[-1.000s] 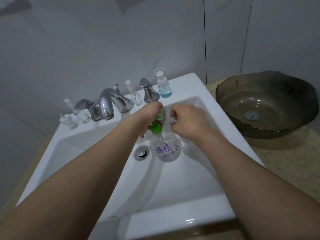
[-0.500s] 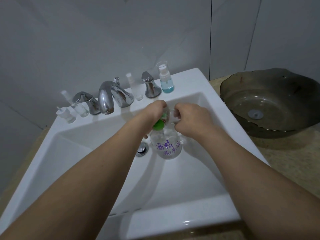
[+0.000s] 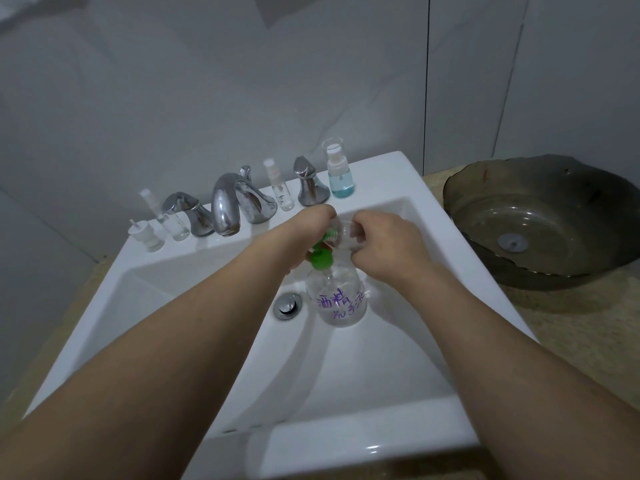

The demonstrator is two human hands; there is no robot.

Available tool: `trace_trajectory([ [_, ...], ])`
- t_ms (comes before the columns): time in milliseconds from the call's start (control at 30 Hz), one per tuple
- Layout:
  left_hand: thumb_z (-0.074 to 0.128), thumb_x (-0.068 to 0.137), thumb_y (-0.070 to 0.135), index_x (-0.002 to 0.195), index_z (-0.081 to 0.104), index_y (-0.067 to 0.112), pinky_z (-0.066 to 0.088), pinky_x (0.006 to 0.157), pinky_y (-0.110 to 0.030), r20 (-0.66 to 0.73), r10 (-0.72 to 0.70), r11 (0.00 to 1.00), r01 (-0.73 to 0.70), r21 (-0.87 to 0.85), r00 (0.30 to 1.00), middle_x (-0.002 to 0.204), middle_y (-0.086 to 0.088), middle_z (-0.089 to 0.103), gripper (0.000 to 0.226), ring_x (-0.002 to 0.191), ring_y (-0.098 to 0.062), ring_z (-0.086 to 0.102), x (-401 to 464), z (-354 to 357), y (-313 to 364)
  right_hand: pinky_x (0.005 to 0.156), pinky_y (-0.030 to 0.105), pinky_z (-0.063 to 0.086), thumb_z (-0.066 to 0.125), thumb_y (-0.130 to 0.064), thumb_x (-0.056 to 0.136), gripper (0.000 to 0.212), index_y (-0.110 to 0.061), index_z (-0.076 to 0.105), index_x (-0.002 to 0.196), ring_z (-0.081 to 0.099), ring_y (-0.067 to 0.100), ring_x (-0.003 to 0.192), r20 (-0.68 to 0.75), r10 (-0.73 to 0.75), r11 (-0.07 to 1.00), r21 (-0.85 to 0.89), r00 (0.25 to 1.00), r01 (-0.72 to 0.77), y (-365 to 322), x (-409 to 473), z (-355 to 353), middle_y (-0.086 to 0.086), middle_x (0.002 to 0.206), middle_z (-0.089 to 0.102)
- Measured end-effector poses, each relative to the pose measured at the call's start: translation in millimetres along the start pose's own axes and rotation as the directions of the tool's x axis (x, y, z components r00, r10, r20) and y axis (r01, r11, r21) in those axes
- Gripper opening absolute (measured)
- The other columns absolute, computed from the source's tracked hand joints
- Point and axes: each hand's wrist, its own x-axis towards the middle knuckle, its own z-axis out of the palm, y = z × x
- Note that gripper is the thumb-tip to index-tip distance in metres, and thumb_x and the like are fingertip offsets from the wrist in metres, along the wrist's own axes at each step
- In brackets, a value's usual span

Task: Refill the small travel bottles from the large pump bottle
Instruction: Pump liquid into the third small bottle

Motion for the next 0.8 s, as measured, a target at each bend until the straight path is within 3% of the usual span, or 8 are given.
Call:
trace_trajectory([
  [67,0.039,0.098,0.038,0.101,0.049,0.016,0.029,0.062,-0.030,-0.009,-0.010,1.000,0.010,-0.002,1.000,0.080,-0.005,0.053,0.024,0.066,-0.019,0.046,0.6,1.2,-1.5,0.080,0.035,0.047,0.062,-0.016,0.069,0.023,-0.028,0.048,0.083,0.058,0.025,0.094,0.000,0.004,1.000,0.004,1.000,-0.004,0.6,0.2,-0.1,-0.004,0.096,0.064],
  [167,0.037,0.099,0.032,0.081,0.049,0.015,0.023,0.051,-0.028,-0.014,0.014,0.999,-0.015,-0.029,1.000,0.072,-0.004,0.050,0.027,0.060,-0.017,0.043,1.1,4.0,-3.5,0.078,0.034,0.045,0.061,-0.014,0.068,0.023,-0.027,0.048,0.083,0.057,0.026,0.093,0.011,0.015,1.000,0.001,1.000,-0.015,2.6,0.2,2.1,-0.003,0.095,0.063],
  [267,0.036,0.099,0.026,0.075,0.048,0.016,0.021,0.047,-0.026,-0.003,0.045,0.999,-0.045,-0.018,0.999,0.068,-0.005,0.049,0.029,0.056,-0.017,0.041,-1.7,6.3,-3.4,0.071,0.031,0.038,0.061,-0.015,0.070,0.023,-0.026,0.047,0.083,0.056,0.027,0.092,0.025,0.020,0.999,-0.035,0.999,-0.019,3.7,-0.5,2.2,-0.004,0.091,0.059],
  [400,0.037,0.099,0.024,0.094,0.053,0.014,0.028,0.036,-0.023,0.015,0.020,0.999,-0.019,-0.039,1.000,0.068,-0.006,0.051,0.020,0.054,-0.017,0.040,-4.4,6.6,-5.5,0.076,0.032,0.041,0.062,-0.016,0.071,0.023,-0.028,0.048,0.084,0.057,0.026,0.096,0.061,0.039,0.998,-0.046,0.997,-0.036,2.3,-0.7,3.7,-0.003,0.099,0.063],
  [467,0.037,0.098,0.024,0.100,0.052,0.014,0.027,0.038,-0.023,0.017,0.014,0.999,-0.014,-0.039,1.000,0.072,-0.007,0.053,0.019,0.055,-0.018,0.041,-4.0,6.3,-6.4,0.077,0.032,0.043,0.062,-0.016,0.071,0.023,-0.028,0.049,0.085,0.058,0.026,0.096,0.069,0.044,0.998,-0.047,0.997,-0.041,1.9,-0.6,3.9,-0.003,0.099,0.063],
  [600,0.037,0.097,0.024,0.098,0.052,0.015,0.026,0.042,-0.023,0.026,0.016,0.999,-0.015,-0.040,1.000,0.080,-0.010,0.057,0.018,0.055,-0.018,0.042,-2.0,6.3,-5.8,0.079,0.032,0.044,0.062,-0.015,0.071,0.024,-0.029,0.048,0.084,0.058,0.024,0.096,0.070,0.050,0.998,-0.041,0.996,-0.047,2.3,0.3,4.2,-0.004,0.100,0.064],
  [700,0.037,0.097,0.025,0.086,0.051,0.016,0.023,0.043,-0.022,0.023,0.008,1.000,-0.007,-0.027,1.000,0.072,-0.006,0.053,0.019,0.052,-0.017,0.040,-3.0,6.8,-5.7,0.079,0.032,0.043,0.061,-0.014,0.071,0.024,-0.029,0.048,0.084,0.058,0.025,0.097,0.072,0.052,0.998,-0.045,0.996,-0.049,2.2,0.6,3.5,-0.004,0.100,0.064],
  [800,0.037,0.097,0.026,0.087,0.051,0.016,0.023,0.043,-0.021,0.021,0.003,1.000,-0.003,-0.021,1.000,0.072,-0.006,0.054,0.020,0.052,-0.016,0.040,-2.6,8.0,-6.0,0.076,0.031,0.039,0.061,-0.014,0.072,0.024,-0.028,0.047,0.085,0.057,0.025,0.098,0.077,0.044,0.998,-0.056,0.996,-0.040,1.9,0.9,2.5,-0.003,0.100,0.063],
])
